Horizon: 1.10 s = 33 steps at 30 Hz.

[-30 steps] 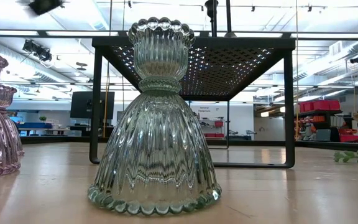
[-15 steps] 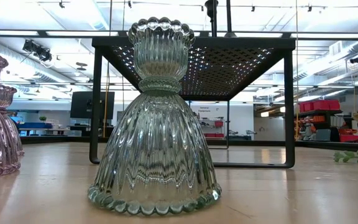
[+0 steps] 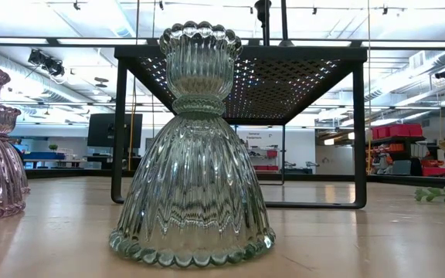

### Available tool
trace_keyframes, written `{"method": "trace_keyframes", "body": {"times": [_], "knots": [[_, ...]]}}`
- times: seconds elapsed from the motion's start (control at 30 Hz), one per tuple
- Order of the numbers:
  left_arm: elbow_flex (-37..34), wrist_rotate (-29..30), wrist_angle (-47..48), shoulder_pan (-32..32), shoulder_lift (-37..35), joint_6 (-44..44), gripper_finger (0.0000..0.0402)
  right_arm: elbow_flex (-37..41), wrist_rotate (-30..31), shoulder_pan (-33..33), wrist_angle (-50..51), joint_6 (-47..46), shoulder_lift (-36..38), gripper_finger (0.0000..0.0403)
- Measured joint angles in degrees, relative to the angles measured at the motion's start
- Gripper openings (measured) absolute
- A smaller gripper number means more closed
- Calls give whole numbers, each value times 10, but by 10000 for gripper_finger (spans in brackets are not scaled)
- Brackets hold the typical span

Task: Pick & Place candle stick holders
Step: Put the pink glass candle holder on the shelf

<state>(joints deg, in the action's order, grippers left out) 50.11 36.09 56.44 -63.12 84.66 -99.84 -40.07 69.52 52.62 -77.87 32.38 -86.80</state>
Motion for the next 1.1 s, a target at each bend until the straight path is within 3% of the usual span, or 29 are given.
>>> {"method": "trace_keyframes", "body": {"times": [0.2, 0.4, 0.57, 0.83, 1.0, 1.1], "knots": [[0, 25, 8, 7, 74, -61, 279, 0, -1, 0, 1, 0, 0, 299], [0, 33, 36, 7, 149, -158, 289, 0, 0, 0, 13, -5, 0, 299], [0, 84, 48, 9, 176, -207, 289, 0, 0, -3, 15, -5, 0, 299], [0, 164, 63, 25, 177, -211, 289, 0, 1, -5, 21, -5, 0, 299], [0, 146, 63, 52, 179, -200, 276, 0, 6, -7, 24, -5, 0, 299], [0, 144, 62, 59, 179, -195, 235, 0, 5, -7, 26, -5, 0, 299]]}}
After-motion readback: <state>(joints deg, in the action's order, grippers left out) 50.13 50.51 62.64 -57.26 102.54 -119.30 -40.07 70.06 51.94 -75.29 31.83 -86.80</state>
